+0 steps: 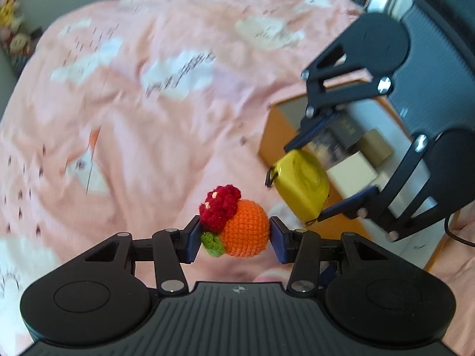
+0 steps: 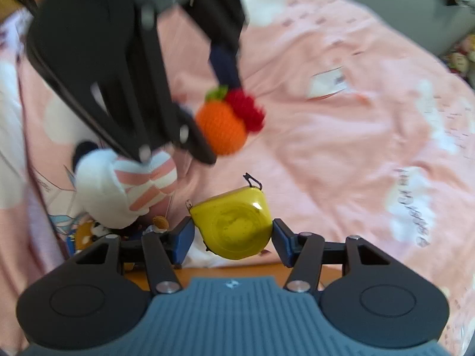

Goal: Organize objects
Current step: 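Lower the yellow round case into the box and open the right gripper while left gripper carries the orange fruit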

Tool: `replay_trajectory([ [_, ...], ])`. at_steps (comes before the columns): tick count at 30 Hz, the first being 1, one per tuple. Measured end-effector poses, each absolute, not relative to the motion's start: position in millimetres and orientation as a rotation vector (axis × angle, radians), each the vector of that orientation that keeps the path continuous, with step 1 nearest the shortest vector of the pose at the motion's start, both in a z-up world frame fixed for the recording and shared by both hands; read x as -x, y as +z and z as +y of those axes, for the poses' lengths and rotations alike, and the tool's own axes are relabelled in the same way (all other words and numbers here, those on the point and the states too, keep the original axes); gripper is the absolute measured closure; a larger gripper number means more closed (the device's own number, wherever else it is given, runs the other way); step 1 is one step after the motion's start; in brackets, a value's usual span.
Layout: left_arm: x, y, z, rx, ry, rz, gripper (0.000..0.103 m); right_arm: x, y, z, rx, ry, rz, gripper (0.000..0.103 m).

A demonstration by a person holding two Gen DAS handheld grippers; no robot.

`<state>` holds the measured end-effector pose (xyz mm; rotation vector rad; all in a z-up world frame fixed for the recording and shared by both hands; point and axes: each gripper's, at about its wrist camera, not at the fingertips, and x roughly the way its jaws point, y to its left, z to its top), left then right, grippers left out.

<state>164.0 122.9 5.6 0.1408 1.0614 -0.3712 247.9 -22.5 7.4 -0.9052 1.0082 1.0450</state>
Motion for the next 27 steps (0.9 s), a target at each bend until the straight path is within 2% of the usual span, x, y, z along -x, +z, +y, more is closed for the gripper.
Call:
replay_trajectory([
  [3,-167,18,98,-0.192,-0.426,1.014,0.049,-232,28,-43,0.909,0.966,0.983,0.045],
  [6,-171,25,68,-0.259,-0.477,0.98,0.049,-241,25,-71,0.892,0.882,1.006,0.045],
  [16,-203,7,1,-0.422,-0.571,0.994,0.049,-250,-35,-126,0.788,0.819,1.068,0.044],
  [27,-240,-23,-9,-0.52,-0.586,1.045,0.049,-286,-91,-128,0.642,0.916,1.075,0.044],
])
